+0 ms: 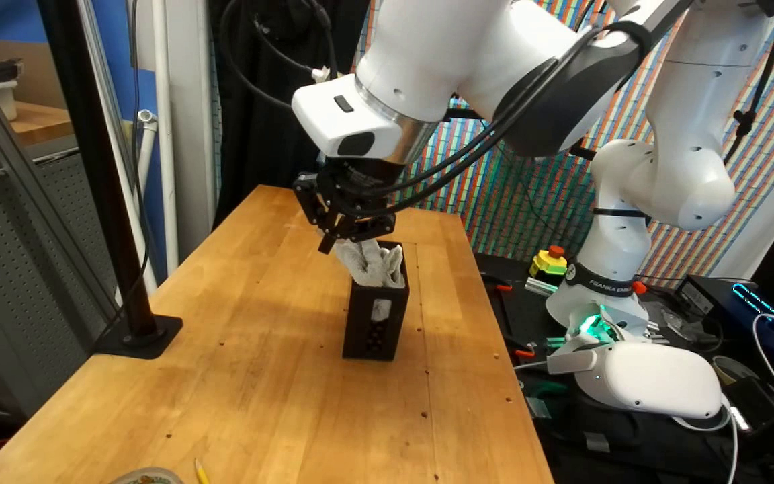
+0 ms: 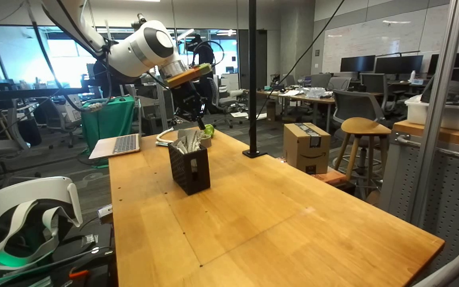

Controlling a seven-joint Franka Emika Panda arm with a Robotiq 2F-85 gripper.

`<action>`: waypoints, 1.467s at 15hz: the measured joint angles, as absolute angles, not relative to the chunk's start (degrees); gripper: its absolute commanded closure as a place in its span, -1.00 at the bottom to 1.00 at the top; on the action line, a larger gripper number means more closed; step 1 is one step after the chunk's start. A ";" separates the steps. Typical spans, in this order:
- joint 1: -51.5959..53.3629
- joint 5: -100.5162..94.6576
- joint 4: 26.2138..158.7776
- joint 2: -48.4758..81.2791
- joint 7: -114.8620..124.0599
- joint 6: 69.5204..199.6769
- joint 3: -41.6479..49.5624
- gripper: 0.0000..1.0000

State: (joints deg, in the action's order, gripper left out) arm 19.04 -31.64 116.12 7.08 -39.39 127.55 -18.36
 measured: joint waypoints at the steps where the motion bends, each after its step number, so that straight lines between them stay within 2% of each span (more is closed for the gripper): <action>1: 18.89 -32.06 115.76 7.83 -39.39 127.55 -18.08 0.93; 11: 18.38 -31.33 115.01 5.91 -39.41 127.57 -17.94 0.93; 22: 18.53 -27.14 124.61 0.85 -40.18 127.57 -18.28 0.93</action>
